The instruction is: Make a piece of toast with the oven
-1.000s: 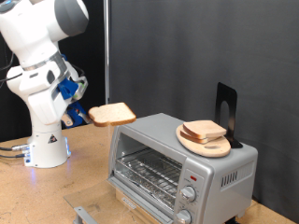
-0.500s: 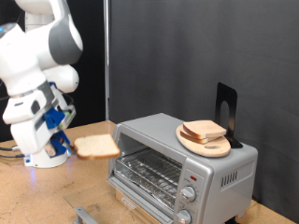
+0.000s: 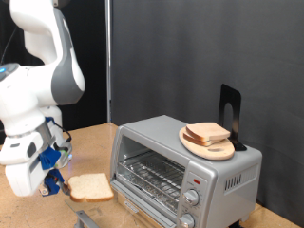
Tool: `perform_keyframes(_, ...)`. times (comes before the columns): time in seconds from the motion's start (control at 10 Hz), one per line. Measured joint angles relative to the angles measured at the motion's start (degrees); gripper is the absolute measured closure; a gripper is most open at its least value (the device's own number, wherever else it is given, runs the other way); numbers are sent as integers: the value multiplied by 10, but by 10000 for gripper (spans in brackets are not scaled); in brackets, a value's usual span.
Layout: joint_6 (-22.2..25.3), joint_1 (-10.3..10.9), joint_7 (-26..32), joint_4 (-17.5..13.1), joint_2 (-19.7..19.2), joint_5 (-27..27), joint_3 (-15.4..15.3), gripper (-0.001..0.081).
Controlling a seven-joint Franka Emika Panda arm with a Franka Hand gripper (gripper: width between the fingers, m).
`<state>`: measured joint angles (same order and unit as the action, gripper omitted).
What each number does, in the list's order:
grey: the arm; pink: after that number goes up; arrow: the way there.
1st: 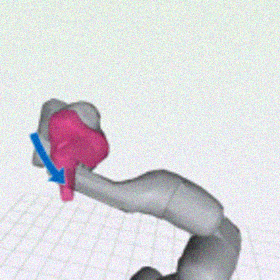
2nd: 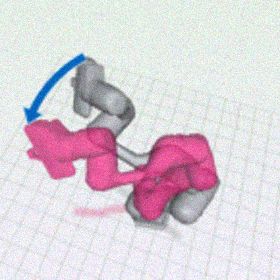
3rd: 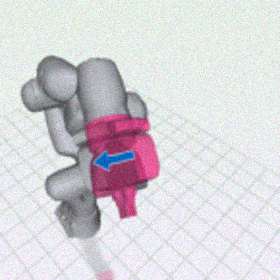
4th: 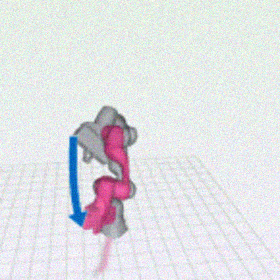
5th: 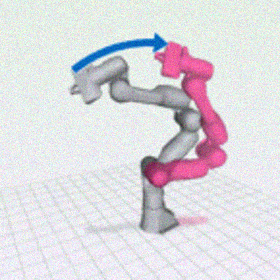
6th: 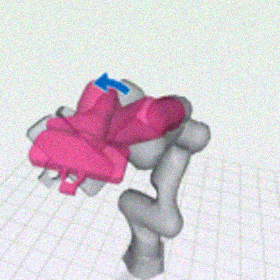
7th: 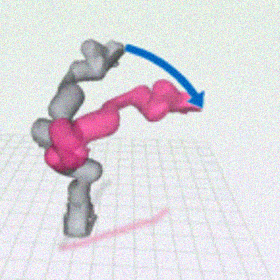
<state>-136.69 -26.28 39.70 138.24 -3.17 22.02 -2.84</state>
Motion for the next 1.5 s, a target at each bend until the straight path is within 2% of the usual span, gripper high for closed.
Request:
perform_keyframes(0.3,-5,5,-30,8,-1,-2,-7,413)
perform_keyframes(0.5,-28,21,-55,23,-1,19,-31,413)
perform_keyframes(0.9,-47,54,-65,47,14,74,-81,413)
perform_keyframes(1.2,-86,71,-124,73,32,54,-108,413)
perform_keyframes(1.5,-107,76,-191,81,34,8,-125,413)
